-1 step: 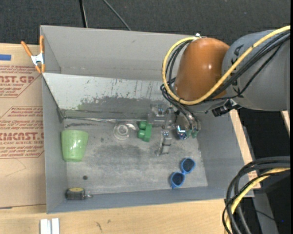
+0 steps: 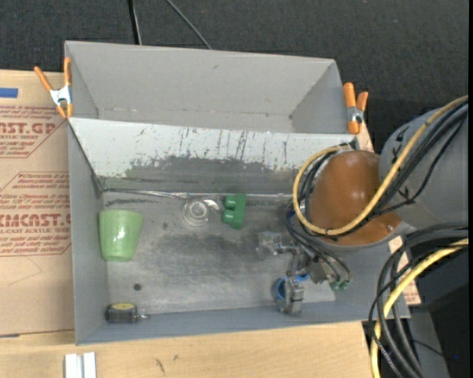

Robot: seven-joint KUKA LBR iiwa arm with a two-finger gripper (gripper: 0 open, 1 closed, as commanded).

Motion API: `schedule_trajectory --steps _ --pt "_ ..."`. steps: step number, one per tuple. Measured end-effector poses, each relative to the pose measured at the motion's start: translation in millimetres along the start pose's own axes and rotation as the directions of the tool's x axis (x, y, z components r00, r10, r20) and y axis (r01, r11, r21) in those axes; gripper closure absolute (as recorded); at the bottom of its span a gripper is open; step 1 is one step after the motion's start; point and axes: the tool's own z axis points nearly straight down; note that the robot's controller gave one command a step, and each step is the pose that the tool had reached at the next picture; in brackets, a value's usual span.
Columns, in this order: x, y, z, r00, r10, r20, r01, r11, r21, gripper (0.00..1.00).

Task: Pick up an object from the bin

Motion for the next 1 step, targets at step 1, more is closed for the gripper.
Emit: schedule_trajectory --steps 1 --pt "6.6 -103.7 11.5 0.975 -0.223 0.008 0.223 0.975 0.007 0.0"
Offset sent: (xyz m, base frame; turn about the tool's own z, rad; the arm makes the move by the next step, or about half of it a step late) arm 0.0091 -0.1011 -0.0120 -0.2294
